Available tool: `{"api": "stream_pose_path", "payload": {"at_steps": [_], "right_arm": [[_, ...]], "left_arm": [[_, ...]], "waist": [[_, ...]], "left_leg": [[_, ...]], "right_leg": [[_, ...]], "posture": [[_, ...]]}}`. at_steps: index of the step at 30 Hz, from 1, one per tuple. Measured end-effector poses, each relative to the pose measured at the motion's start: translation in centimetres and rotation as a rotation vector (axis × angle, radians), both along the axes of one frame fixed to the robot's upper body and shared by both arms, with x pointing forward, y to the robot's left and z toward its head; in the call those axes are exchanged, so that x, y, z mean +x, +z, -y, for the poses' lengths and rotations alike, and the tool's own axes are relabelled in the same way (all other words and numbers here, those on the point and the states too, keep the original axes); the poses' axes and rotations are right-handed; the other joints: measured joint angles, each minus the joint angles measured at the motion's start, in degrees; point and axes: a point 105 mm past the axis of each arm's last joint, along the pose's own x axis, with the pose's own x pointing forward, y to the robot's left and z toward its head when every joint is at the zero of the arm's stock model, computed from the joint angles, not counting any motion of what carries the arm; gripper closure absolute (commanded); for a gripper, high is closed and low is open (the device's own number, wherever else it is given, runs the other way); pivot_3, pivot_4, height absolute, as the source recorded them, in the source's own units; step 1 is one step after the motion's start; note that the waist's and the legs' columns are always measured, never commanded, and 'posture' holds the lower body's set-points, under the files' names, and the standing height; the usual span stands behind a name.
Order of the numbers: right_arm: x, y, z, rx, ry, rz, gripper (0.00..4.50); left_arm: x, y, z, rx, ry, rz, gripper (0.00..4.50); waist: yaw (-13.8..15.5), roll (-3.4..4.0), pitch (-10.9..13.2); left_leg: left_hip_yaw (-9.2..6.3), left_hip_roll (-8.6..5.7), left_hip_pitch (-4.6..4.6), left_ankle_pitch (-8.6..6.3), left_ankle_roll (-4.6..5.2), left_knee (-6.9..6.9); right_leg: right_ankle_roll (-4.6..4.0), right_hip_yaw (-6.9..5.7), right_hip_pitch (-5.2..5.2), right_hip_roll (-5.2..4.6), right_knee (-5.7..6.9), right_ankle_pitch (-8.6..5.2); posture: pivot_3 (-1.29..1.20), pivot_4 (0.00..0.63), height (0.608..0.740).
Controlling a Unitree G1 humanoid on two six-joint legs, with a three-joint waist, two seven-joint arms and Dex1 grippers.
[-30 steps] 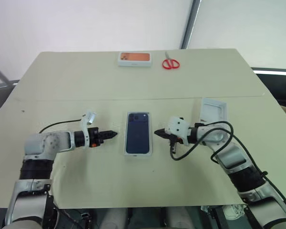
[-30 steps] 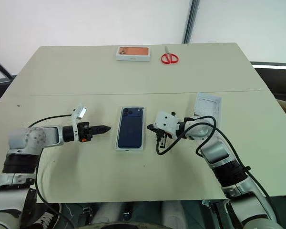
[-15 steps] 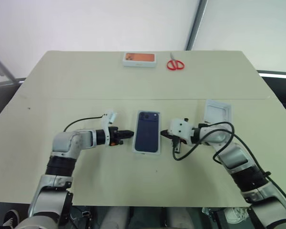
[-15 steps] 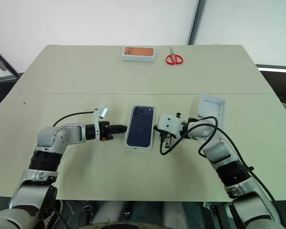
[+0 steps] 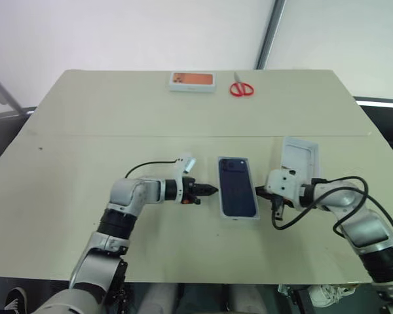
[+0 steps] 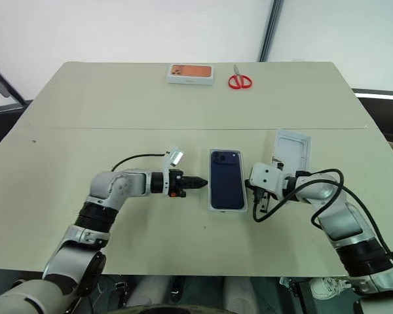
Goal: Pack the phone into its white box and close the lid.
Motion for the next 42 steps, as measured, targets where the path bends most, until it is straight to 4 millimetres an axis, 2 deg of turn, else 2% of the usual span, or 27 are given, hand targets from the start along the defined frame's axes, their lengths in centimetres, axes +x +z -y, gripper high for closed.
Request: {"api": "stream_pose_path", "payload": {"at_steps": [5, 17, 21, 24, 26, 31, 33, 35, 39, 42], "right_arm": [[-0.6, 0.0, 0.8, 0.0, -0.011, -0.011, 4.45], [-0.9, 0.0, 0.8, -0.014, 0.009, -0.016, 4.45], [-1.0, 0.4, 1.4, -0.045, 0.015, -0.029, 4.45], [-1.0, 1.5, 2.6, -0.06, -0.014, -0.031, 4.45], [-0.8, 2.5, 2.7, -0.03, -0.021, -0.017, 4.45], [1.2, 5.9, 1.1, 0.086, -0.039, 0.082, 4.45], [1.8, 6.4, 0.5, 0.102, -0.043, 0.111, 4.45], [2.4, 5.8, 0.3, 0.061, -0.048, 0.125, 4.45], [3.2, 2.8, 1.5, -0.058, -0.086, 0.097, 4.45], [3.4, 2.2, 1.8, -0.089, -0.085, 0.097, 4.45]], "left_arm": [[-0.4, 0.0, 0.6, -0.016, -0.028, -0.005, 4.5], [-0.5, 0.0, 0.1, -0.004, -0.043, 0.003, 4.5], [-0.4, 0.1, -0.4, -0.001, -0.038, 0.018, 4.5], [-0.1, 0.1, -1.7, 0.018, -0.013, 0.031, 4.5], [0.2, 0.4, -2.7, 0.026, 0.003, 0.045, 4.5], [0.4, 1.0, -3.1, 0.004, 0.007, 0.057, 4.5], [0.5, 1.4, -2.8, -0.01, 0.005, 0.069, 4.5], [0.7, 1.7, -2.9, -0.023, 0.019, 0.086, 4.5], [1.1, 2.9, -3.0, -0.047, 0.026, 0.179, 4.5], [1.1, 3.8, -3.4, -0.066, 0.025, 0.254, 4.5]], "waist": [[0.0, 0.0, 0.0], [-0.13, 0.0, 0.0], [-0.21, 0.0, 0.01], [-0.26, 0.0, 0.02], [-0.44, -0.01, 0.02], [-0.43, -0.01, 0.02], [-0.24, -0.01, 0.03], [-0.14, -0.02, 0.03], [-0.18, -0.01, 0.03], [-0.48, 0.0, 0.03]], "left_leg": [[0.0, 0.0, -0.01, -0.01, 0.02, 0.03], [0.01, 0.02, 0.0, -0.01, 0.02, 0.02], [0.03, 0.02, -0.01, -0.01, 0.02, 0.0], [0.03, 0.05, -0.01, -0.01, 0.02, -0.03], [0.04, 0.08, -0.01, -0.01, 0.02, -0.04], [0.04, 0.08, -0.02, -0.01, 0.02, -0.04], [0.03, 0.08, -0.04, -0.01, 0.01, -0.05], [0.04, 0.05, -0.04, -0.01, 0.01, -0.04], [0.07, 0.04, -0.05, 0.03, -0.05, -0.05], [0.1, 0.08, -0.04, 0.05, -0.09, -0.09]], "right_leg": [[0.01, 0.0, 0.02, 0.0, -0.01, -0.01], [0.01, 0.0, 0.0, 0.02, -0.01, -0.01], [0.01, 0.01, -0.04, 0.01, -0.01, -0.01], [0.01, 0.01, -0.07, 0.04, -0.01, -0.01], [0.01, 0.02, -0.07, 0.05, -0.01, -0.01], [0.01, 0.02, -0.09, 0.04, -0.01, -0.01], [0.01, 0.01, -0.09, 0.04, -0.02, -0.01], [0.01, 0.02, -0.09, 0.02, -0.03, -0.01], [0.01, 0.03, -0.11, 0.01, -0.02, -0.01], [0.0, 0.06, -0.15, 0.04, -0.01, -0.01]], "posture": [[0.0, 0.15, 0.74], [0.0, 0.15, 0.74], [0.0, 0.15, 0.74], [0.0, 0.15, 0.74], [0.0, 0.15, 0.74], [0.0, 0.15, 0.74], [0.0, 0.15, 0.74], [0.0, 0.15, 0.74], [0.0, 0.15, 0.74], [0.0, 0.15, 0.74]]}}
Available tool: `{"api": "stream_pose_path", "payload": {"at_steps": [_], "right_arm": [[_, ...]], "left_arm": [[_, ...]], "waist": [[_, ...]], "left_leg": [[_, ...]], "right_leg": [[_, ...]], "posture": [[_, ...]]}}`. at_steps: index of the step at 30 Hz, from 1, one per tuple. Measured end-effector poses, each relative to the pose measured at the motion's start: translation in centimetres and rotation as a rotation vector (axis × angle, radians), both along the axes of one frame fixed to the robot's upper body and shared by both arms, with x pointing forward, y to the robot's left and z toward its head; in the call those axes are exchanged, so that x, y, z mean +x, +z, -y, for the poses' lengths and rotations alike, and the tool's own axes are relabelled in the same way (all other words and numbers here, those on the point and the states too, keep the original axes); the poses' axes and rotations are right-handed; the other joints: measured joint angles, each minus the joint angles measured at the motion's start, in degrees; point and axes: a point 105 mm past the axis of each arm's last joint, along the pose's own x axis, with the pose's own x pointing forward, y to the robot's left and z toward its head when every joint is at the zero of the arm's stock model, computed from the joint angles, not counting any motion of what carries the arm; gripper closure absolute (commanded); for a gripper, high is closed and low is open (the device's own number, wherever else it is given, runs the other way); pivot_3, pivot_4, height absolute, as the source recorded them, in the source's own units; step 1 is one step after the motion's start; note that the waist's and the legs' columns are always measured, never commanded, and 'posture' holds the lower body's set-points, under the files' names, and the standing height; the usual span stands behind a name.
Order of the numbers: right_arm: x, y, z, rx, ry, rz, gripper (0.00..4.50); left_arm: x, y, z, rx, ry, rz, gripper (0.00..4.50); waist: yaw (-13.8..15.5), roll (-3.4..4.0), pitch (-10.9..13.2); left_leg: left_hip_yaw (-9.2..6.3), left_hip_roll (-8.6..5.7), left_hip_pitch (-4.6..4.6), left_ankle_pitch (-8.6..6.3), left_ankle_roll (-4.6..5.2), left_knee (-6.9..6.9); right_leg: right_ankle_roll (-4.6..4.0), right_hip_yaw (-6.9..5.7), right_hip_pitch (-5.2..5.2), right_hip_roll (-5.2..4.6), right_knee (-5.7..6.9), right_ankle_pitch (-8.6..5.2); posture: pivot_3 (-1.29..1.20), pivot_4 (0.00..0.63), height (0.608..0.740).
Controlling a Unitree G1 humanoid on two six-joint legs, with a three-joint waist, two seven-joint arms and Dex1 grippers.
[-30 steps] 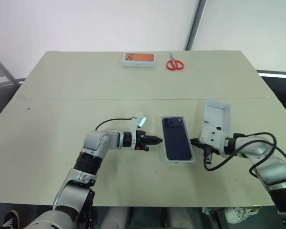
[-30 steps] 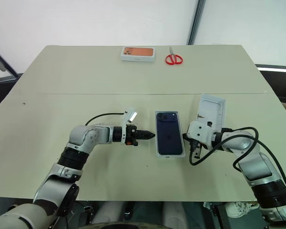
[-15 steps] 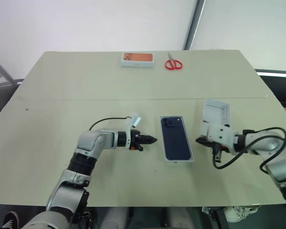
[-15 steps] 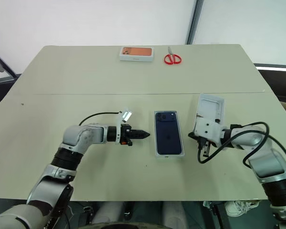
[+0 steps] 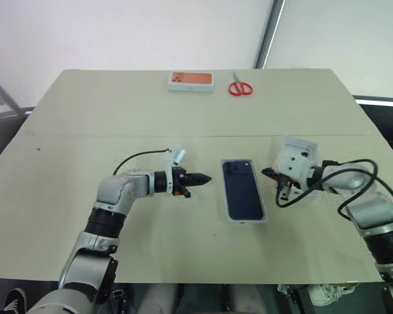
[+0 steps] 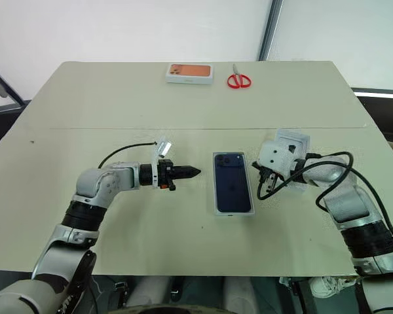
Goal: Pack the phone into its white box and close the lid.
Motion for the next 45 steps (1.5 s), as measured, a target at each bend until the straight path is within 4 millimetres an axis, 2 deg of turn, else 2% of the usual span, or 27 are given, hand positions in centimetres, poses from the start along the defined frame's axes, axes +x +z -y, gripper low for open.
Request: {"api": "stream_pose_path", "payload": {"at_steps": [5, 9, 11, 18, 24, 29, 31, 32, 33, 35, 39, 40, 42, 45], "right_arm": [[0.1, -0.4, 0.4, -0.016, -0.004, -0.003, 4.45], [-0.1, -0.7, 0.5, -0.029, 0.001, -0.014, 4.45], [-0.4, -0.8, 1.0, -0.046, 0.001, -0.024, 4.45], [-1.3, -0.9, 3.3, -0.082, -0.045, -0.048, 4.45], [-2.2, -0.7, 4.2, -0.1, -0.056, -0.068, 4.45], [-2.4, -0.4, 4.0, -0.066, -0.058, -0.085, 4.45], [-2.2, 0.1, 3.2, 0.005, -0.064, -0.095, 4.5], [-2.1, 0.6, 2.4, 0.06, -0.062, -0.101, 3.95], [-1.7, 1.2, 1.7, 0.112, -0.061, -0.105, 3.73], [-1.1, 2.6, 0.8, 0.174, -0.057, -0.094, 2.68], [0.3, 5.1, 1.3, 0.221, -0.137, -0.051, 0.61], [0.6, 5.5, 1.9, 0.213, -0.172, -0.045, 0.14], [0.9, 5.7, 2.9, 0.199, -0.233, -0.05, 0.06], [0.9, 4.3, 4.3, 0.187, -0.365, -0.124, 0.06]], "left_arm": [[-0.4, 0.9, -1.2, -0.034, -0.017, 0.075, 4.5], [-1.3, 3.9, -1.2, -0.097, -0.096, 0.288, 4.5], [-1.8, 4.4, -1.7, -0.084, -0.146, 0.372, 4.5], [-1.8, 2.4, -2.6, -0.01, -0.178, 0.414, 4.5], [-1.8, 1.9, -2.7, -0.01, -0.176, 0.39, 4.5], [-1.8, 1.8, -2.8, -0.01, -0.176, 0.372, 4.5], [-1.7, 1.6, -2.8, -0.018, -0.174, 0.342, 3.97], [-1.7, 1.5, -2.8, -0.027, -0.173, 0.318, 3.64], [-1.7, 1.4, -2.8, -0.03, -0.173, 0.301, 3.23], [-1.7, 1.6, -2.7, -0.039, -0.176, 0.291, 2.12], [-1.6, 1.9, -2.9, -0.053, -0.169, 0.287, 0.06], [-1.5, 2.1, -2.9, -0.056, -0.168, 0.289, 0.0], [-1.4, 2.1, -3.1, -0.059, -0.161, 0.29, 0.0], [-1.3, 2.2, -3.5, -0.046, -0.151, 0.315, 0.0]], "waist": [[-0.31, 0.0, 0.0], [0.14, 0.01, 0.0], [0.1, 0.03, -0.01], [0.27, 0.03, 0.0], [0.2, 0.03, 0.0], [0.11, 0.03, 0.0], [-0.07, 0.03, 0.01], [-0.26, 0.03, 0.01], [-0.54, 0.03, 0.01], [-0.91, 0.05, 0.02], [-0.93, 0.05, 0.02], [-0.86, 0.05, 0.02], [-0.87, 0.05, 0.02], [-1.02, 0.05, 0.02]], "left_leg": [[0.0, 0.02, 0.0, -0.02, 0.04, -0.02], [0.01, 0.01, 0.01, -0.01, 0.03, 0.01], [0.03, 0.01, 0.01, -0.02, 0.04, 0.0], [0.02, 0.0, 0.01, -0.06, 0.11, 0.03], [0.01, 0.01, 0.01, -0.06, 0.12, 0.01], [0.01, 0.01, 0.01, -0.06, 0.12, 0.01], [0.0, 0.04, 0.01, -0.06, 0.12, 0.01], [0.0, 0.04, 0.01, -0.06, 0.12, 0.01], [-0.01, 0.05, 0.01, -0.06, 0.12, 0.0], [-0.03, 0.04, 0.0, -0.06, 0.12, -0.01], [-0.04, 0.02, -0.01, -0.06, 0.12, 0.0], [-0.05, 0.02, -0.01, -0.06, 0.12, 0.0], [-0.04, 0.02, -0.01, -0.06, 0.12, -0.01], [-0.03, 0.02, -0.02, -0.06, 0.12, -0.02]], "right_leg": [[0.0, 0.0, 0.0, 0.02, 0.0, 0.0], [-0.01, 0.0, 0.03, 0.0, -0.01, 0.0], [-0.01, 0.01, 0.03, 0.0, -0.01, 0.0], [-0.01, 0.01, 0.05, 0.0, -0.02, 0.0], [-0.01, 0.01, 0.04, 0.0, -0.02, 0.0], [-0.01, 0.01, 0.04, 0.01, -0.01, 0.0], [-0.01, 0.01, 0.04, 0.03, -0.01, 0.0], [-0.01, 0.0, 0.03, 0.03, 0.0, 0.0], [-0.01, 0.0, 0.03, 0.04, 0.01, 0.0], [-0.01, -0.01, 0.03, 0.04, 0.01, 0.0], [0.0, -0.02, 0.02, 0.01, -0.01, 0.0], [-0.01, -0.03, 0.02, 0.01, 0.0, 0.0], [-0.01, -0.02, 0.02, 0.01, -0.01, 0.0], [-0.01, 0.0, -0.02, 0.0, 0.0, 0.0]], "posture": [[0.0, 0.15, 0.74], [0.0, 0.15, 0.74], [0.0, 0.15, 0.74], [0.0, 0.15, 0.74], [0.0, 0.15, 0.74], [0.0, 0.15, 0.74], [0.0, 0.15, 0.74], [0.0, 0.15, 0.74], [0.0, 0.15, 0.74], [0.0, 0.15, 0.74], [0.0, 0.15, 0.74], [0.0, 0.15, 0.74], [0.0, 0.15, 0.74], [0.0, 0.15, 0.74]]}}
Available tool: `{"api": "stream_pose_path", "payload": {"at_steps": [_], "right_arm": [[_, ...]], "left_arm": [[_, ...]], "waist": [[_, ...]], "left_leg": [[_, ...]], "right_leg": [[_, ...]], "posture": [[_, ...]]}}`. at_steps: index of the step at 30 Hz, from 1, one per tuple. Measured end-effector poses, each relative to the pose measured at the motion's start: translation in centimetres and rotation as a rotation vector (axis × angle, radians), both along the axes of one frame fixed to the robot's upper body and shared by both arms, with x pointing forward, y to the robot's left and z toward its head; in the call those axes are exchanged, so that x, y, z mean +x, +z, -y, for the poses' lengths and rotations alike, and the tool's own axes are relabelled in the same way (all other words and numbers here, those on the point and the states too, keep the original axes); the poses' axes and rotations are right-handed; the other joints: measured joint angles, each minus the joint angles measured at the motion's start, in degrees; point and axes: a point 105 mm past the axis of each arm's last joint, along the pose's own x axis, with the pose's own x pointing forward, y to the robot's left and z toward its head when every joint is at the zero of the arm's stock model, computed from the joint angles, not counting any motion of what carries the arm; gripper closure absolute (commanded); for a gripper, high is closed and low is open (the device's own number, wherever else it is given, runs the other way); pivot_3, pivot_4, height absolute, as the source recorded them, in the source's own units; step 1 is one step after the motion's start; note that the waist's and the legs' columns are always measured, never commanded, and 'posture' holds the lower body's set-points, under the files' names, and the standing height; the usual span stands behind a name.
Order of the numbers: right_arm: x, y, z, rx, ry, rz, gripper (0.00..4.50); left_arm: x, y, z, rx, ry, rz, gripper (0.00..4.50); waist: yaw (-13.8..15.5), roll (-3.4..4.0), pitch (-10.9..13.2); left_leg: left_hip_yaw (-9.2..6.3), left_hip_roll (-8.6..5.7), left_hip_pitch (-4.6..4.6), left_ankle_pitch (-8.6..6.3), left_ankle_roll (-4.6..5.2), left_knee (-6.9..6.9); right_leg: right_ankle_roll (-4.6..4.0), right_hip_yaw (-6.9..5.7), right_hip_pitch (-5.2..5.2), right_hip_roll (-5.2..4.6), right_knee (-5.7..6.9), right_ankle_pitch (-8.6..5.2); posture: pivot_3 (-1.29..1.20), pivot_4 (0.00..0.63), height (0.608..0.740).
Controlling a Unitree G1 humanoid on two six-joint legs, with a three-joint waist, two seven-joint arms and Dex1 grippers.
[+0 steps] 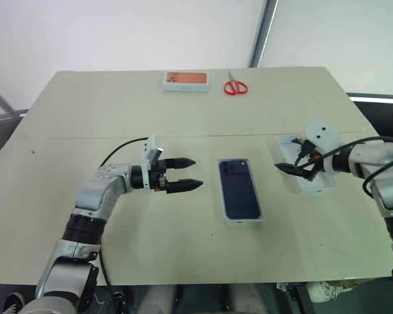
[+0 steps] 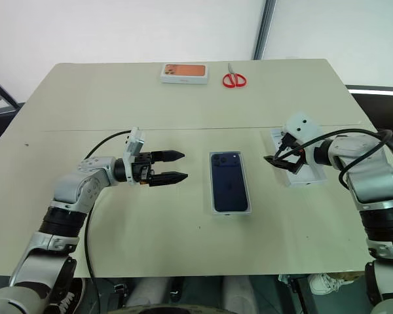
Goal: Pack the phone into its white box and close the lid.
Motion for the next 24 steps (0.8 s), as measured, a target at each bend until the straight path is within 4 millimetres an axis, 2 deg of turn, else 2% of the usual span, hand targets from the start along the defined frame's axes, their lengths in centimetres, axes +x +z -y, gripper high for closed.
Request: {"api": "stream_pose_path", "payload": {"at_steps": [3, 6, 14, 18, 24], "right_arm": [[-0.6, -1.4, 0.8, 0.049, -0.119, -0.121, 0.06], [-1.3, -2.3, 0.7, 0.114, -0.203, -0.215, 0.06], [-2.1, -1.4, -0.1, 0.174, -0.37, -0.309, 0.06], [-2.9, -2.0, 0.2, 0.173, -0.433, -0.37, 0.06], [-2.3, -1.9, -0.9, 0.253, -0.456, -0.384, 0.06]], "left_arm": [[0.0, 0.2, -0.2, 0.003, 0.0, 0.026, 0.0], [0.3, 0.2, -0.4, 0.002, 0.014, 0.058, 0.0], [0.4, 0.1, -0.2, -0.007, 0.026, 0.075, 0.0], [0.4, -0.1, 0.4, -0.027, 0.029, 0.066, 0.0], [0.3, -0.4, 1.0, -0.037, 0.038, 0.055, 0.0]], "waist": [[0.0, 0.01, 0.0], [0.01, 0.01, 0.0], [0.12, 0.02, 0.0], [0.11, 0.02, 0.0], [-0.15, 0.02, 0.0]], "left_leg": [[0.01, 0.0, -0.01, 0.0, 0.0, -0.02], [0.01, 0.0, -0.01, 0.0, 0.0, -0.02], [0.01, -0.01, -0.04, 0.0, 0.0, -0.02], [0.02, -0.03, -0.04, 0.0, 0.02, 0.01], [0.06, -0.01, -0.04, 0.0, 0.02, -0.05]], "right_leg": [[0.0, 0.01, -0.02, -0.01, 0.0, 0.0], [-0.01, 0.01, -0.03, -0.02, 0.0, 0.0], [-0.01, 0.01, -0.04, -0.04, 0.0, 0.0], [0.0, 0.01, -0.03, -0.05, 0.0, 0.0], [0.0, 0.05, -0.1, -0.03, 0.03, 0.0]], "posture": [[0.0, 0.15, 0.74], [0.0, 0.15, 0.74], [0.0, 0.15, 0.74], [0.0, 0.15, 0.74], [0.0, 0.15, 0.74]]}}
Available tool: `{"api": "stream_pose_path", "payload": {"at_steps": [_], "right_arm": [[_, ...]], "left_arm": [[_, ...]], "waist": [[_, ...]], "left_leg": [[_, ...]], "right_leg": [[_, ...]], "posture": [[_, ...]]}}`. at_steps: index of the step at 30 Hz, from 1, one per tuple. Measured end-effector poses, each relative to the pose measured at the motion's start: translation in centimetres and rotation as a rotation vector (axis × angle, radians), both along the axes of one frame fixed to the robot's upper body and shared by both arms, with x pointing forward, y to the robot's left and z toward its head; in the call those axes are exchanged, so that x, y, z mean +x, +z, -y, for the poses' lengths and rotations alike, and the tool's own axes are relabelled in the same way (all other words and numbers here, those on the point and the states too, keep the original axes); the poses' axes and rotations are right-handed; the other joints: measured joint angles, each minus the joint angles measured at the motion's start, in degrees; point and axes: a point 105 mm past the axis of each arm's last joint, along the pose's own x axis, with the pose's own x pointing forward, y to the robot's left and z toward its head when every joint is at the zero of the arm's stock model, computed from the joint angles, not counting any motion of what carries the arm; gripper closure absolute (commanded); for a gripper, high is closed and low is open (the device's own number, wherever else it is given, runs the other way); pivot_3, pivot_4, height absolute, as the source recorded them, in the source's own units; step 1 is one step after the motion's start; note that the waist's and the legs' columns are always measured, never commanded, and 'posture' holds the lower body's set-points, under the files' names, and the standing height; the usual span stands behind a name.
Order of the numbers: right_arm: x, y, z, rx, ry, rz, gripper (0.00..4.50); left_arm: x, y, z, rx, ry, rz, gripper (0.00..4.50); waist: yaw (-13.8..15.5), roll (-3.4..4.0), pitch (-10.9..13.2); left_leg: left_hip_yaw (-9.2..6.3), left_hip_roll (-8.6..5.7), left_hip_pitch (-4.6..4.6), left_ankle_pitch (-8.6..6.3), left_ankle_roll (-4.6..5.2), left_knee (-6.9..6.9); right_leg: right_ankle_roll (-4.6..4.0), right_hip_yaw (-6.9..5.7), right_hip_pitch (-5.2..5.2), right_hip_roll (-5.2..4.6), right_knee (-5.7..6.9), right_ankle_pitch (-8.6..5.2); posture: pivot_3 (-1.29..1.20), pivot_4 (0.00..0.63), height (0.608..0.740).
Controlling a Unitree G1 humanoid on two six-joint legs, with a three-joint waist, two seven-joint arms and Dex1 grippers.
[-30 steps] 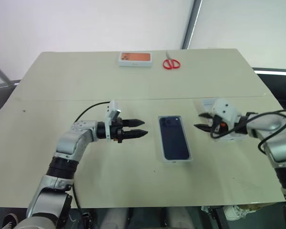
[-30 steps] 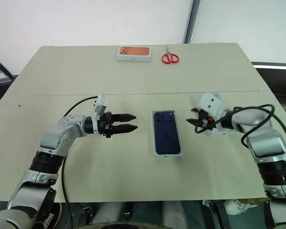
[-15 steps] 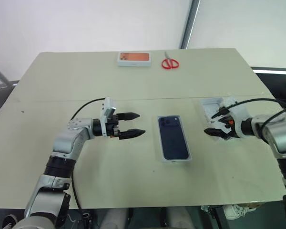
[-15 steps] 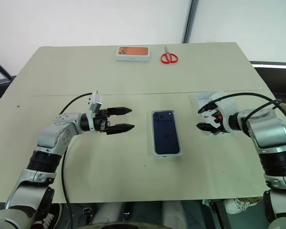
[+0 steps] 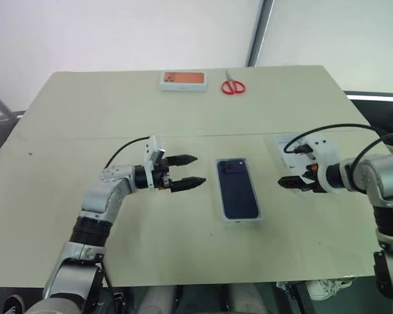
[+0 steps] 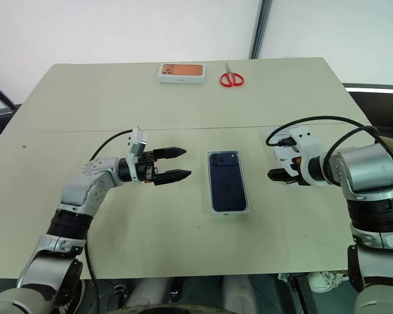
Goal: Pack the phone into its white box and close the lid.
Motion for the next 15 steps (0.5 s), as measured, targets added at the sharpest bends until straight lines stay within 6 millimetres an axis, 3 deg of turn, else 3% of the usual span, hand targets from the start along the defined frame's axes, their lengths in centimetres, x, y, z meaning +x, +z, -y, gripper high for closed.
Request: {"api": "stream_pose_path", "payload": {"at_steps": [11, 13, 15], "right_arm": [[0.6, -0.9, 0.2, -0.072, -0.058, -0.003, 0.06], [0.6, -1.1, 0.1, -0.078, -0.064, -0.002, 0.57], [0.7, -1.1, 0.3, -0.09, -0.075, -0.001, 1.44]], "left_arm": [[-0.1, -0.6, 0.1, 0.009, 0.02, -0.02, 0.0], [-0.2, -0.5, 0.2, 0.009, 0.021, -0.014, 0.0], [-0.1, -0.4, 0.2, 0.01, 0.023, -0.013, 0.0]], "waist": [[0.06, 0.0, 0.0], [0.07, 0.0, 0.0], [0.13, 0.0, 0.0]], "left_leg": [[0.01, -0.01, 0.0, 0.0, 0.0, 0.03], [0.0, -0.01, 0.0, 0.0, 0.0, 0.03], [0.0, -0.01, 0.0, 0.0, 0.01, 0.03]], "right_leg": [[0.0, 0.0, 0.02, 0.0, 0.01, 0.0], [0.0, 0.0, 0.01, 0.0, 0.01, 0.0], [0.0, 0.0, 0.02, 0.0, 0.01, 0.0]], "posture": [[0.0, 0.15, 0.74], [0.0, 0.15, 0.74], [0.0, 0.15, 0.74]]}}
